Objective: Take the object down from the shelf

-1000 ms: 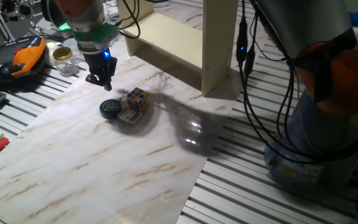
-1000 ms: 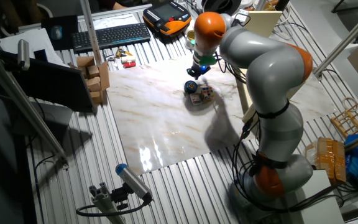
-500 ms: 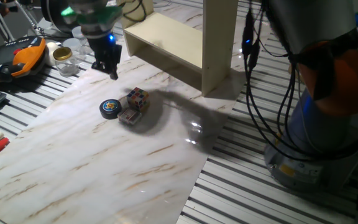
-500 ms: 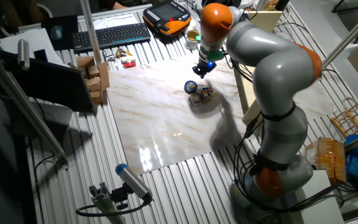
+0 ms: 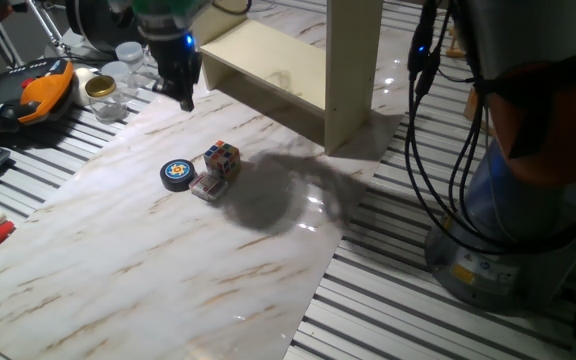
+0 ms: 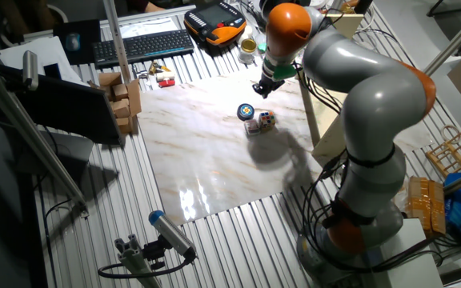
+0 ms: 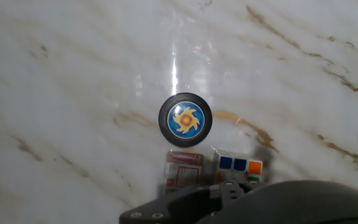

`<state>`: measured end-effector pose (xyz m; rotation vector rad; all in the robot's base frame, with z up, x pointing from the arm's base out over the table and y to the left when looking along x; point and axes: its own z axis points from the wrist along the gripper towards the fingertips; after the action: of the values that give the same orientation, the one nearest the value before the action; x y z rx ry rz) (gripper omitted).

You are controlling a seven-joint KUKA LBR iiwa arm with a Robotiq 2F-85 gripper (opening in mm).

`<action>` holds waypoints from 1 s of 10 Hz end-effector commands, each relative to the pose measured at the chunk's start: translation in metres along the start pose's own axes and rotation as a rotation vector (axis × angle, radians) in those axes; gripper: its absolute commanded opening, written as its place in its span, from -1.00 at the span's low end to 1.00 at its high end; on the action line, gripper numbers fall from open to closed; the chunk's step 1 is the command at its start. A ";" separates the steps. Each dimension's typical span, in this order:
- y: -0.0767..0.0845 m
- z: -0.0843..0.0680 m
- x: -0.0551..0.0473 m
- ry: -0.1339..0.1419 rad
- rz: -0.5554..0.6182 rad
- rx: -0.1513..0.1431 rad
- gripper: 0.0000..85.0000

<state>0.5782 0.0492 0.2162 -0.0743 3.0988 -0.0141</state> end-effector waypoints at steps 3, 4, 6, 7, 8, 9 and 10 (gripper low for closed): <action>0.000 -0.007 0.007 -0.019 0.018 0.025 -1.00; 0.001 -0.008 0.009 -0.019 0.024 0.032 -1.00; -0.003 -0.006 0.009 -0.023 0.000 0.030 -1.00; -0.006 -0.005 0.010 -0.027 -0.019 0.030 -1.00; -0.008 -0.004 0.008 -0.032 -0.032 0.024 -1.00; -0.010 -0.007 0.008 -0.037 -0.042 0.034 -1.00; -0.012 -0.010 0.009 -0.041 -0.042 0.033 -1.00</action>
<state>0.5693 0.0367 0.2258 -0.1367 3.0549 -0.0616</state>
